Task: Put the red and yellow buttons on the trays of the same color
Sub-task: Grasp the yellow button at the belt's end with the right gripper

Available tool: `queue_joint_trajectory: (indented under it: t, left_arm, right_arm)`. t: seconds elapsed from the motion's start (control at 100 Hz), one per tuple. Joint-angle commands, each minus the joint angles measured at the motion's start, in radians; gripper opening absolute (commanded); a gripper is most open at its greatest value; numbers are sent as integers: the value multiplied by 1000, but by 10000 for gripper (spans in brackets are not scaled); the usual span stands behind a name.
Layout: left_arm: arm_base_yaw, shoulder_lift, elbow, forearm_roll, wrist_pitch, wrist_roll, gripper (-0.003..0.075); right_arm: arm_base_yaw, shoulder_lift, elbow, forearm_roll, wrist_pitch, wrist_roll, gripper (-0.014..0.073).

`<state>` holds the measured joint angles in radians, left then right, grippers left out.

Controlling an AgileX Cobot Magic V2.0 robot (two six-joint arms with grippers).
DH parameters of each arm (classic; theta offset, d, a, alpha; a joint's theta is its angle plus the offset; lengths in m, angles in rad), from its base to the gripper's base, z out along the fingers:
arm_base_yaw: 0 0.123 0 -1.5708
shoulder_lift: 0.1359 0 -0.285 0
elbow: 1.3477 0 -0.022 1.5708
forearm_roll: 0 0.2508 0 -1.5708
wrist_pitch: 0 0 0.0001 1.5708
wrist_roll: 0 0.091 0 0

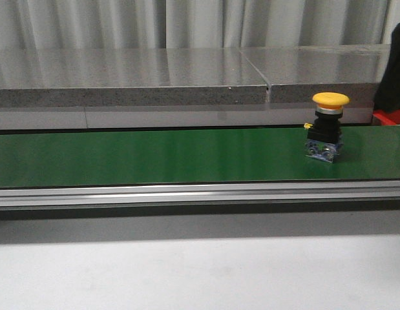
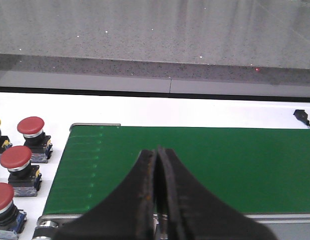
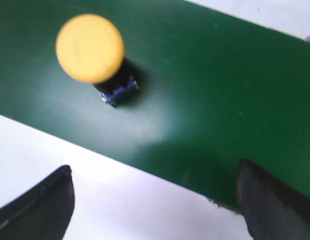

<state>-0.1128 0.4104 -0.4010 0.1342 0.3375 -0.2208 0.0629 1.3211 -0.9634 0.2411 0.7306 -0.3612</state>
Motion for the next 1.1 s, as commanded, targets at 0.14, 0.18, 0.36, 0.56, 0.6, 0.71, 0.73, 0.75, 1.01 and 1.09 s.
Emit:
queue_joint_trajectory:
  t: [0.14, 0.18, 0.36, 0.56, 0.6, 0.71, 0.73, 0.75, 1.01, 1.09]
  left_arm:
    - [-9, 5, -26, 4, -79, -2, -19]
    - [-9, 5, -26, 4, -79, -2, -19]
    - [-9, 5, -26, 4, -79, -2, -19]
    - [-9, 5, -26, 4, -79, -2, -19]
    - [-9, 5, -26, 4, -79, -2, -19]
    - [-9, 5, -26, 4, -79, -2, -19]
    - [-9, 5, -26, 4, -79, -2, -19]
    - [-9, 5, -26, 4, -79, -2, -19]
    - [-9, 5, -26, 4, -79, -2, -19]
    - [-9, 5, -26, 4, -79, -2, -19]
  right_arm:
    - [36, 61, -74, 16, -117, -15, 646]
    - [36, 80, -86, 16, -118, -15, 646]
    - [36, 158, -150, 18, -130, -15, 646]
    - [36, 227, -191, 18, -110, -18, 605]
    - [36, 235, -191, 18, -107, -18, 566]
    - [35, 239, -191, 18, -106, -17, 382]
    - [35, 239, -191, 18, -106, -17, 342]
    - [35, 239, -191, 18, -104, -17, 302]
    - [15, 207, -193, 18, -53, 23, 108]
    - [-21, 173, -193, 17, -40, 42, 108]
